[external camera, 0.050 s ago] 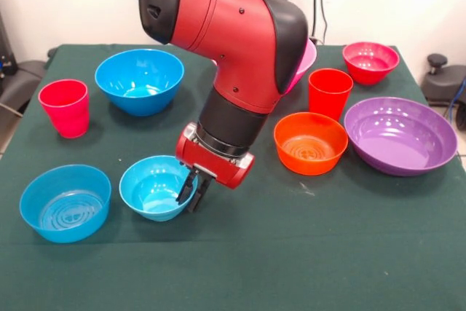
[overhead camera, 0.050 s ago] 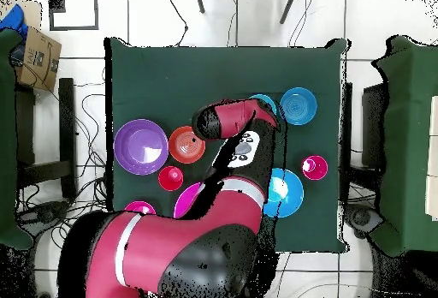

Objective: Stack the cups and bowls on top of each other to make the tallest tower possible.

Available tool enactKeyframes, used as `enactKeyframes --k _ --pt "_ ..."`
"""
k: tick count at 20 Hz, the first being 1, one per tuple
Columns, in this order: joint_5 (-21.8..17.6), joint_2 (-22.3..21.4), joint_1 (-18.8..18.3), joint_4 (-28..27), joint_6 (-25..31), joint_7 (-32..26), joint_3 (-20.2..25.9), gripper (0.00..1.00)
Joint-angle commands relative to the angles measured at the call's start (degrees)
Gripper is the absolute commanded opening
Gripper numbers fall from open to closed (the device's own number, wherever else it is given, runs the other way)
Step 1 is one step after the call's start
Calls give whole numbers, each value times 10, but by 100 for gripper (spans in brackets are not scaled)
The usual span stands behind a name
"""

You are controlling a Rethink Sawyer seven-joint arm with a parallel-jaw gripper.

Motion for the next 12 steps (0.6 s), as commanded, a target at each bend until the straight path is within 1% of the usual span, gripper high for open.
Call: enactKeyframes --k 1,4,8,12 --pt "65 34 34 -1 22 85 103 0" --pt "84 30 43 -1 34 96 98 0" --pt "108 24 50 -2 54 97 96 0" --pt "129 31 61 -10 55 105 84 0"
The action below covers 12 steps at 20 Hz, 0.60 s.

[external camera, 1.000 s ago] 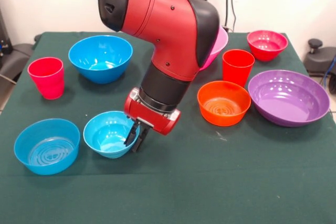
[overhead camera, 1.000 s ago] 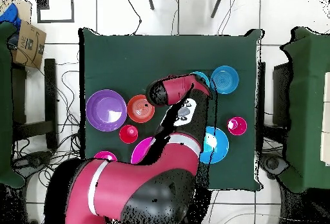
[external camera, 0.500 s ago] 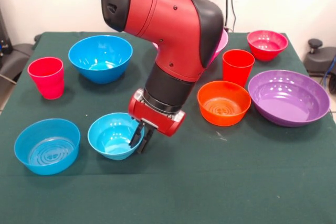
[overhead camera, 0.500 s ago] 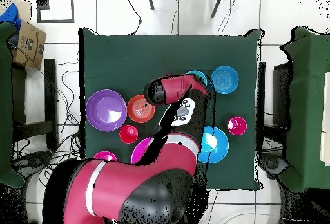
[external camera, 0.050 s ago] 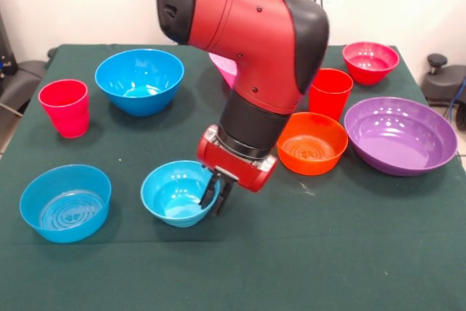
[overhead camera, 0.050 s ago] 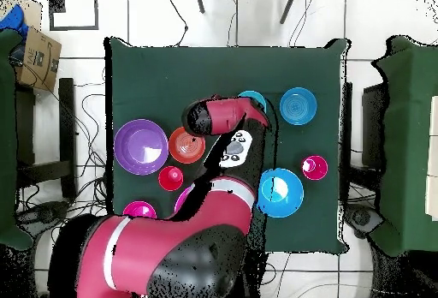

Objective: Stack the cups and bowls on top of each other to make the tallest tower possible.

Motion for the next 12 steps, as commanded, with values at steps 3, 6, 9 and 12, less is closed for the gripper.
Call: enactKeyframes --k 3,6,9,12 --pt "79 36 46 -16 51 107 79 0" --pt "94 45 54 -22 47 111 70 0" --pt "110 55 62 -29 42 116 59 0" --pt "125 64 70 -36 40 119 50 0"
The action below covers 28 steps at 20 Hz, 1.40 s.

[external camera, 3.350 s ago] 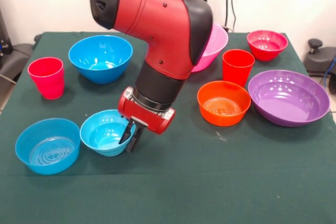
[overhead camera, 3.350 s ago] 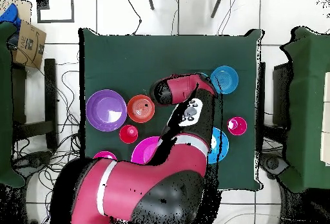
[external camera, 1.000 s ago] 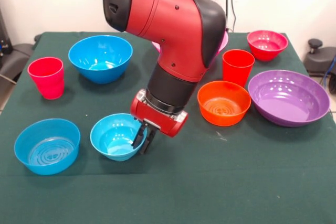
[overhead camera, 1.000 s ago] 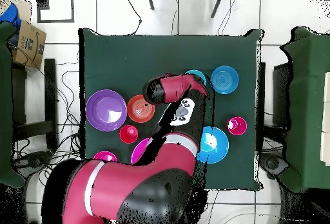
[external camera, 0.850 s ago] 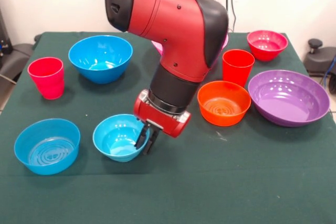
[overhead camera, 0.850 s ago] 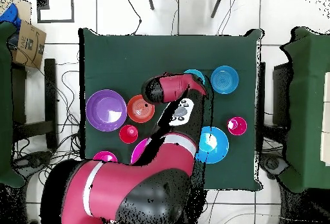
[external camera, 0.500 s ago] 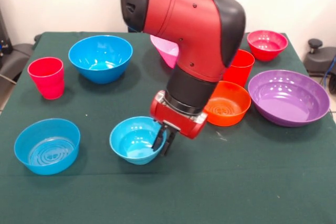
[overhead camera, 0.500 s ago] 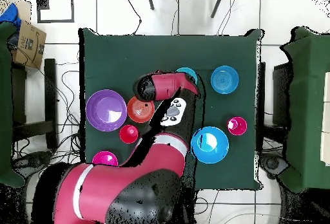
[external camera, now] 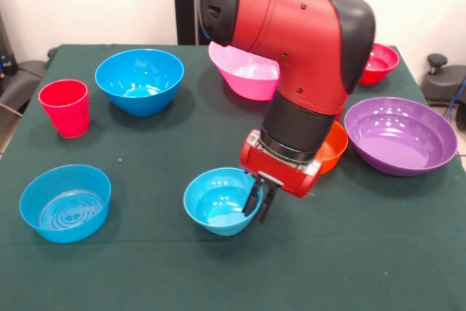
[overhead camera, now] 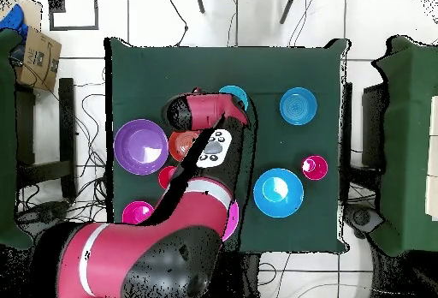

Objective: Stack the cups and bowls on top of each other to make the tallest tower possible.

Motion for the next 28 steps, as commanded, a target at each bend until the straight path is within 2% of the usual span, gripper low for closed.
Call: enactKeyframes --k 1,13,19,28 --pt "59 59 33 -28 39 120 58 0" --pt "102 117 48 -76 2 114 16 0" --pt "109 114 50 -66 4 95 13 0" --pt "110 97 42 -42 8 74 33 0"
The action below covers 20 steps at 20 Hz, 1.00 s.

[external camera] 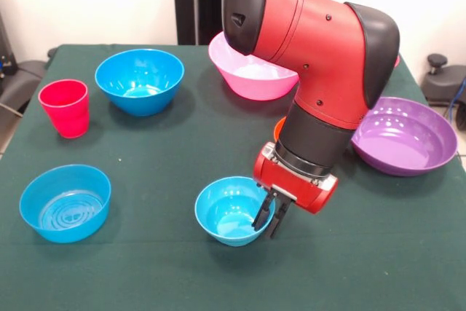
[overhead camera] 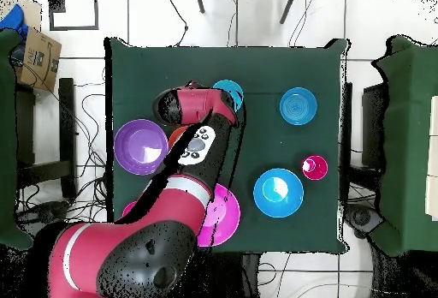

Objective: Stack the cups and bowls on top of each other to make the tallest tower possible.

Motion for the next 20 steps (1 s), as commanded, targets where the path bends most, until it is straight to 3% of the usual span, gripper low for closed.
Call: enactKeyframes --k 1,20 --pt "27 45 6 6 8 72 101 0" --pt "16 39 12 15 8 62 99 0"
